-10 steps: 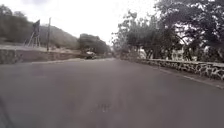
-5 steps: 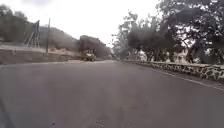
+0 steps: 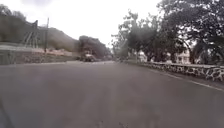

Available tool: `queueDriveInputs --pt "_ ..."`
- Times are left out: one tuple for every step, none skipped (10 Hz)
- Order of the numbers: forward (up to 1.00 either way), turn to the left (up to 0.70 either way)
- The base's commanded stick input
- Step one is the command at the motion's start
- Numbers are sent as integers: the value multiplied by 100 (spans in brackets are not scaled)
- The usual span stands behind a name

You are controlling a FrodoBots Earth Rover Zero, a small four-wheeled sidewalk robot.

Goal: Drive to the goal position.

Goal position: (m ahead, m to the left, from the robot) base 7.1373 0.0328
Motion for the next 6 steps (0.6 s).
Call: queueDriveInputs --pt "70 0" --pt "70 0" --pt "70 0" --pt "70 0" --pt "70 0" --pt "70 0"
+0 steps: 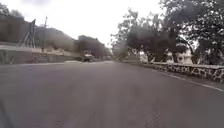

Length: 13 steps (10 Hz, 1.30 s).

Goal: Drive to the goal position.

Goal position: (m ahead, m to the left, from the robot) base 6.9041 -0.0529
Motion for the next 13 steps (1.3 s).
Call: queueDriveInputs --pt "70 0" --pt "70 0" --pt "70 0" --pt "70 0" --pt "70 0" --pt "70 0" --pt "70 0" --pt "70 0" --pt "70 0" --pt "70 0" --pt "70 0" --pt "70 0" --pt "70 0"
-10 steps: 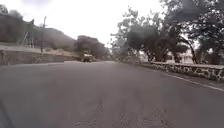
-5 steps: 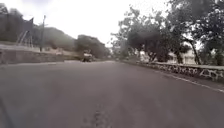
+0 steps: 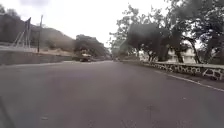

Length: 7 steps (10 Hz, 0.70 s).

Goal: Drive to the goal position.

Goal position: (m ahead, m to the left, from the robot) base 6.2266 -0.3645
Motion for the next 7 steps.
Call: queueDriveInputs --pt "70 0" --pt "70 0" --pt "70 0" --pt "70 0" --pt "70 0" --pt "70 0" --pt "70 0"
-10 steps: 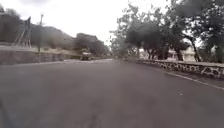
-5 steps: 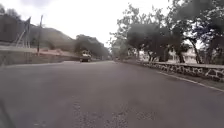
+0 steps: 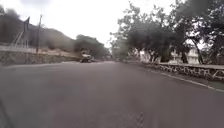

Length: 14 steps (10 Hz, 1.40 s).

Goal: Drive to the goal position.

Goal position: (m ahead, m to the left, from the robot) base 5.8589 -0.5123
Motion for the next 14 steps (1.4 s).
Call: queueDriveInputs --pt "70 0" --pt "70 0" --pt "70 0" --pt "70 0" --pt "70 0" --pt "70 0" --pt "70 0" --pt "70 0" --pt "70 0" --pt "70 0" --pt "70 0" --pt "70 0" --pt "70 0" --pt "70 0"
